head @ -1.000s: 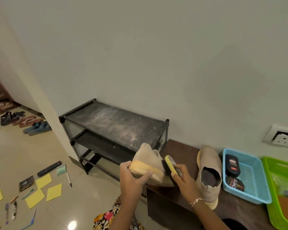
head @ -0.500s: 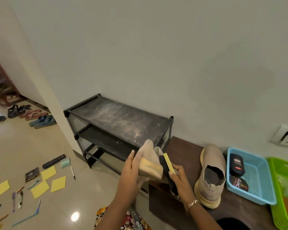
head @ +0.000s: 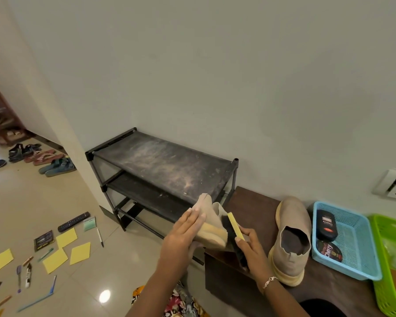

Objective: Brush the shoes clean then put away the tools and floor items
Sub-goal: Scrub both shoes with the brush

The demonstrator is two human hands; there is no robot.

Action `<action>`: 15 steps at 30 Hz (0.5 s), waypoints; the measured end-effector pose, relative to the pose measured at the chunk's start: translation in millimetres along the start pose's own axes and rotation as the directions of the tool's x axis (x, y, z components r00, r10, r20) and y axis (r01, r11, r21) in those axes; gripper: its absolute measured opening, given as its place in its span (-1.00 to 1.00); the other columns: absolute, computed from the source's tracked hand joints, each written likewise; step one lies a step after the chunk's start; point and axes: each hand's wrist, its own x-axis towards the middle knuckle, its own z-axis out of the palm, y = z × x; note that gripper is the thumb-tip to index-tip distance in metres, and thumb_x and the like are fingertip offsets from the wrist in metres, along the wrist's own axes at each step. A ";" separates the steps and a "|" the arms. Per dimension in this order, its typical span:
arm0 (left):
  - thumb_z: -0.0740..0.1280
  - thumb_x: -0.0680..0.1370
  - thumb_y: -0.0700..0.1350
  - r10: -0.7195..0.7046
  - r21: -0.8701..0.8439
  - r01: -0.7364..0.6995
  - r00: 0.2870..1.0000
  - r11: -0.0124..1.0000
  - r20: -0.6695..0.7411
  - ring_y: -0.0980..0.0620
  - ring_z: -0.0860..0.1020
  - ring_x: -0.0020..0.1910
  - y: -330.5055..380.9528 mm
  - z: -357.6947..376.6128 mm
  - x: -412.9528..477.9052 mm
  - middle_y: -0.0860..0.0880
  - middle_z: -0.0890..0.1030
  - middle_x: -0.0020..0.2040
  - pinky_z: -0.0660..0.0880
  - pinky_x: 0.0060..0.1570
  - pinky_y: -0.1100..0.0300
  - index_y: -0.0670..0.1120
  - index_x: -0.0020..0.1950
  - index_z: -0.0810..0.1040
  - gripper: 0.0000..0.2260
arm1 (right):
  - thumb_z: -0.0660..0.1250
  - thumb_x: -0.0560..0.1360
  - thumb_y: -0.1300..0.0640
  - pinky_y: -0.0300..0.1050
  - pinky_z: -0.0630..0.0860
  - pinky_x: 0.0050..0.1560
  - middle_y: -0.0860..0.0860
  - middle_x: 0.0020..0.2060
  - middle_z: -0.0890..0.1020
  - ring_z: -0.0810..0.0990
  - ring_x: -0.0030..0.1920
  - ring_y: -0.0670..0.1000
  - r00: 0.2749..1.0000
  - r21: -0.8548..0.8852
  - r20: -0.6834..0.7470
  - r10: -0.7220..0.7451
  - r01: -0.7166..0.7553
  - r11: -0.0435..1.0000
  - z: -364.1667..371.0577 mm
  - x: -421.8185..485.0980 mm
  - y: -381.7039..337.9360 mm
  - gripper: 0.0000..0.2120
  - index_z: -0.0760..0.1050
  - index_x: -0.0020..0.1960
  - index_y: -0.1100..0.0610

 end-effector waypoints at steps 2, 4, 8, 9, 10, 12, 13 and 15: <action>0.64 0.08 -0.19 0.028 0.050 -0.029 0.999 0.998 0.029 -0.03 0.49 0.22 1.9 -2.6 1.5 -0.07 0.54 0.25 0.57 -0.11 0.19 0.02 0.29 0.37 -0.16 | 0.19 0.56 0.03 -0.28 0.45 -0.13 -0.01 0.09 0.50 0.49 -0.01 -0.11 0.995 0.045 -0.034 -0.092 0.093 0.995 7.2 -4.4 -11.0 -0.91 0.33 0.05 -0.12; 0.64 0.09 -0.20 0.041 0.082 -0.043 0.999 0.996 0.028 -0.08 0.56 0.16 1.9 -1.8 1.9 -0.11 0.57 0.22 0.60 -0.18 0.19 0.02 0.26 0.39 -0.20 | 0.21 0.46 -0.02 -0.36 0.47 -0.08 -0.15 0.03 0.52 0.52 0.00 -0.20 0.968 0.089 -0.014 -0.249 0.249 0.964 20.1 -14.0 -29.4 -0.76 0.36 0.12 -0.07; 0.63 0.10 -0.24 0.000 0.066 0.002 1.000 0.998 -0.029 -0.12 0.57 0.13 -3.4 4.9 -4.0 -0.08 0.58 0.19 0.62 -0.19 0.12 -0.04 0.22 0.53 -0.29 | 0.19 0.49 -0.04 -0.27 0.49 -0.07 -0.15 -0.02 0.55 0.54 -0.04 -0.13 0.945 -0.063 0.033 -0.325 0.327 0.943 27.5 -11.2 -27.4 -0.77 0.35 0.15 -0.10; 0.63 0.10 -0.24 -0.016 0.071 0.019 0.999 0.997 -0.037 -0.12 0.58 0.12 -6.5 6.7 -7.2 -0.06 0.59 0.18 0.62 -0.18 0.11 -0.06 0.19 0.56 -0.32 | 0.19 0.53 -0.01 -0.28 0.46 -0.08 -0.15 -0.01 0.53 0.52 -0.02 -0.11 0.964 -0.087 0.027 -0.266 0.267 0.960 21.2 -4.3 -19.5 -0.84 0.34 0.11 -0.14; 0.63 0.10 -0.24 -0.038 0.072 0.041 0.998 0.997 -0.041 -0.11 0.58 0.12 -9.0 7.8 -9.6 -0.04 0.59 0.17 0.62 -0.17 0.10 -0.07 0.18 0.57 -0.34 | 0.18 0.57 0.04 -0.31 0.43 -0.12 -0.14 -0.02 0.51 0.51 -0.04 -0.09 0.985 -0.080 0.014 -0.171 0.172 0.982 13.9 2.1 -12.8 -0.87 0.34 0.09 -0.14; 0.63 0.10 -0.25 -0.077 0.073 0.080 0.996 0.994 -0.039 -0.10 0.58 0.11 -11.2 9.0 -11.7 -0.02 0.59 0.17 0.62 -0.17 0.07 -0.07 0.18 0.57 -0.34 | 0.17 0.58 0.14 -0.28 0.39 -0.21 -0.05 -0.06 0.48 0.47 -0.13 -0.08 0.999 -0.028 -0.046 0.005 -0.006 1.000 3.2 11.0 -3.8 -0.85 0.35 0.11 -0.05; 0.63 0.10 -0.25 -0.090 0.069 0.092 0.995 0.993 -0.036 -0.10 0.59 0.11 -11.1 9.7 -11.8 -0.03 0.59 0.17 0.62 -0.17 0.05 -0.07 0.18 0.57 -0.34 | 0.17 0.58 0.14 -0.25 0.39 -0.22 -0.01 -0.06 0.48 0.46 -0.16 -0.09 0.998 -0.013 -0.064 0.030 -0.031 0.999 3.7 12.0 -5.1 -0.85 0.36 0.13 -0.01; 0.62 0.10 -0.26 -0.102 0.054 0.104 0.994 0.993 -0.034 -0.11 0.59 0.10 -10.2 11.1 -10.4 -0.05 0.60 0.16 0.61 -0.16 0.06 -0.08 0.17 0.58 -0.35 | 0.19 0.57 0.10 -0.21 0.45 -0.16 -0.01 0.00 0.52 0.50 -0.10 -0.10 0.993 -0.023 -0.039 -0.108 0.107 0.994 17.8 8.7 -19.3 -0.86 0.36 0.13 -0.03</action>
